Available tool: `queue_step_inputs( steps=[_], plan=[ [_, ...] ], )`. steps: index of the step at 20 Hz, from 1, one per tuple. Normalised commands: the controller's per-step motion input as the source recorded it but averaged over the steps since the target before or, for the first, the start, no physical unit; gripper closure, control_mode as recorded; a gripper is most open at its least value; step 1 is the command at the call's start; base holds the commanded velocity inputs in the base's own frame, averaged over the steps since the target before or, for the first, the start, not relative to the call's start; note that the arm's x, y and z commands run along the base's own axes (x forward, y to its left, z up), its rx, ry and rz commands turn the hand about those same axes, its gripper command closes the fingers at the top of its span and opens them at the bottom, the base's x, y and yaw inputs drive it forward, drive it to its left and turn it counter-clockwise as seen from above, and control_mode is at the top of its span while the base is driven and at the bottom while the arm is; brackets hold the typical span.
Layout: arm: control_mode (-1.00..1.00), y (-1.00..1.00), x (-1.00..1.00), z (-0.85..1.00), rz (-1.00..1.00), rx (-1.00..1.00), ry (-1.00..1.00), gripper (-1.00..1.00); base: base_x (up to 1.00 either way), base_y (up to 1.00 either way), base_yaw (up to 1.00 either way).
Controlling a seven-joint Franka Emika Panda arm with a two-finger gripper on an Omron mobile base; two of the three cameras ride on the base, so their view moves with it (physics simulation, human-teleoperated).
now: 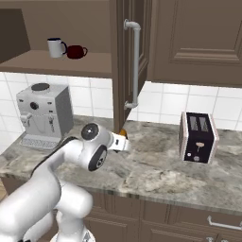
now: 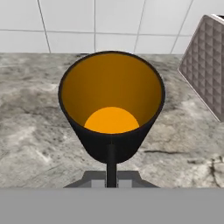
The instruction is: Pick the mug on the counter and place it in the cabinet with the handle facing the right, like the mugs already inside.
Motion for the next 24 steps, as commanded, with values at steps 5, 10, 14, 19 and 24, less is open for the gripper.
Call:
queue_step_inputs(
  steps=[5, 10, 14, 19, 24],
  plan=[
    [-1.00, 0.35, -0.04, 0.51, 0.00, 0.00, 0.00, 1.00, 0.00, 0.00, 0.00],
    [-1.00, 0.36, -0.02, 0.66, 0.00, 0.00, 0.00, 1.00, 0.00, 0.00, 0.00],
    [-1.00, 0.28, -0.04, 0.65, 0.00, 0.04, 0.00, 1.00, 0.00, 0.00, 0.00],
    [-1.00, 0.22, -0.11, 0.65, 0.01, 0.11, 0.00, 1.00, 0.00, 0.00, 0.00],
    [-1.00, 0.16, -0.14, 0.60, 0.03, 0.17, 0.00, 1.00, 0.00, 0.00, 0.00]
  ],
)
